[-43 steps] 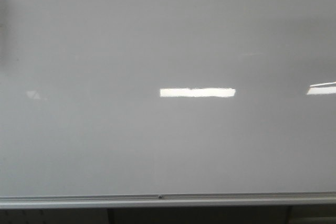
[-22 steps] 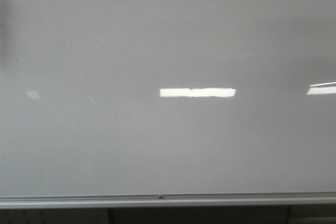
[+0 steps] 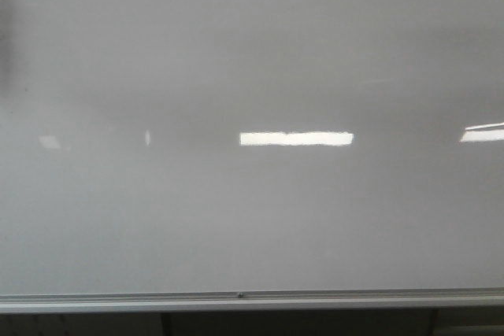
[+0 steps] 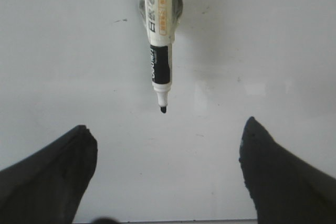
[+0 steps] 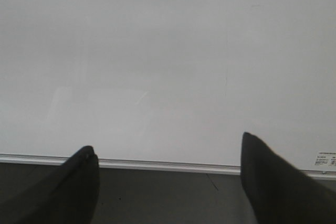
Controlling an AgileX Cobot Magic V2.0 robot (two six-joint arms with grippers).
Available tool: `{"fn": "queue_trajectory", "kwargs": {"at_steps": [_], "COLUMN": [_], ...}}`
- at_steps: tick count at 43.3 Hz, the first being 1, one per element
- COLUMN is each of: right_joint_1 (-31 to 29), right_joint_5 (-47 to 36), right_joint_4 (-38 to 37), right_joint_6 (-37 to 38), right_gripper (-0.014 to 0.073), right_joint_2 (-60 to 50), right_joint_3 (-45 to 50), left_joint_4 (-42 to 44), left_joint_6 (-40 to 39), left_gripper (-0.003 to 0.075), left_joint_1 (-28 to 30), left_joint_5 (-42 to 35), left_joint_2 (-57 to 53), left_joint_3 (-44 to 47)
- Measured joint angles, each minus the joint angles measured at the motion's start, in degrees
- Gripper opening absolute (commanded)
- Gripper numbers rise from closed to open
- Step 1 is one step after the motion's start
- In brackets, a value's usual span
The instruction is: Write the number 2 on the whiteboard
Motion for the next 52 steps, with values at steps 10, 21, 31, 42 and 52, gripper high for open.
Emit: {"fn": "queue_trajectory", "kwargs": {"at_steps": [10,21,31,42,52], "right_joint_1": [0.0,0.0,0.0,0.0,0.0], "right_joint_5": [0.0,0.0,0.0,0.0,0.0], "right_joint_4": [0.0,0.0,0.0,0.0,0.0], "right_joint_6": [0.0,0.0,0.0,0.0,0.0], "right_gripper": [0.0578,0.0578,0.0578,0.0578,0.0578], "right_joint_2": [0.0,0.0,0.0,0.0,0.0], "right_joint_3": [0.0,0.0,0.0,0.0,0.0], "left_joint_4": [0.0,0.0,0.0,0.0,0.0], "left_joint_6": [0.0,0.0,0.0,0.0,0.0], "left_gripper": [0.0547,0.0547,0.0526,0.0342,0.0237], "left_joint_1": [0.0,0.0,0.0,0.0,0.0], "left_joint_5": [-7.2,-8.95,-9.62,-10.63,-13.39], "left_joint_2": [6.3,12.41,15.29,16.69,16.69], "left_joint_3": [-0.55,-4.0,-5.33,-5.33,-5.35]}}
